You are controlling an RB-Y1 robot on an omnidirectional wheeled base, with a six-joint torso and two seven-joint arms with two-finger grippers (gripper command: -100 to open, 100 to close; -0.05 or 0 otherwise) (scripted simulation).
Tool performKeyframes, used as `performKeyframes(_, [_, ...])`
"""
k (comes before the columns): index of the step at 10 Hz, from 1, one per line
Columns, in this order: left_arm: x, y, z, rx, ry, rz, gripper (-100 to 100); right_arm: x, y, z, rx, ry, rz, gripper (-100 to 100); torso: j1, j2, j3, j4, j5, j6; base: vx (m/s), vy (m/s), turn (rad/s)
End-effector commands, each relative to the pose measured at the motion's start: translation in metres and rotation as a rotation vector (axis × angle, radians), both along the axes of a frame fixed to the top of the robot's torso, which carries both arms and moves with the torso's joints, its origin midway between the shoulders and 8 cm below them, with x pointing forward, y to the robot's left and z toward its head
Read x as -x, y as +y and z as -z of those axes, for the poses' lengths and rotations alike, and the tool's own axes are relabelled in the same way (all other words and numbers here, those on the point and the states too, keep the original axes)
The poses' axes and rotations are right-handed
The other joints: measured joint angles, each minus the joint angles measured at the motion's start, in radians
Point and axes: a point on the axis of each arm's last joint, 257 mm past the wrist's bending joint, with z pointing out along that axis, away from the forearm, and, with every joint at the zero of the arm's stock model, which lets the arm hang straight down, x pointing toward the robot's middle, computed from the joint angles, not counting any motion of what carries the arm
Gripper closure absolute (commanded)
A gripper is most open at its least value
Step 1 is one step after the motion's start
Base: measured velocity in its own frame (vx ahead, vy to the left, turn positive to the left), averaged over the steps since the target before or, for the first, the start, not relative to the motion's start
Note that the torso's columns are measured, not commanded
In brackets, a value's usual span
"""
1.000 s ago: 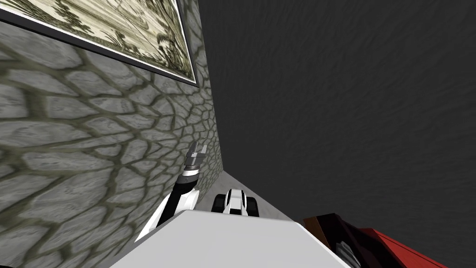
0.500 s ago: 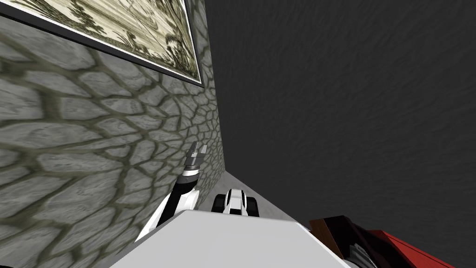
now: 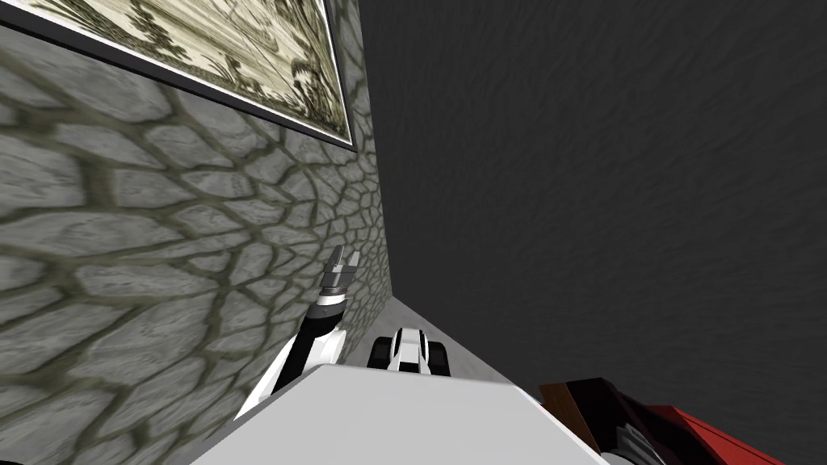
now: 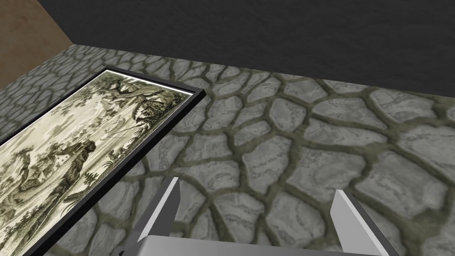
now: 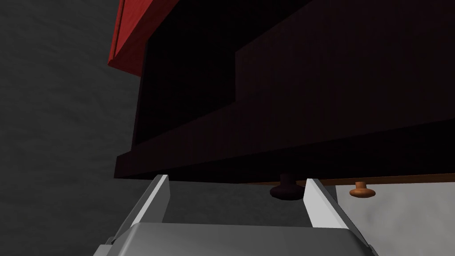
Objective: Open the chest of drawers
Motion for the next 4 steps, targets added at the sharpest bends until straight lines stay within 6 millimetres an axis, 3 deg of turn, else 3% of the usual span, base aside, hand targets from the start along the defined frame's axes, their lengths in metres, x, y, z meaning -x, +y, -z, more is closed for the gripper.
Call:
performKeyframes(1, [0.0,0.0,0.0,0.0,0.0,0.0,0,0.0,0.0,0.0,0.0,0.0,0.0,0,0.0,0.0,0.0,0.0,0.0,0.0,0.0,0.0,0.0])
performKeyframes(4, [0.0,0.0,0.0,0.0,0.0,0.0,0,0.0,0.0,0.0,0.0,0.0,0.0,0,0.0,0.0,0.0,0.0,0.0,0.0,0.0,0.0,0.0])
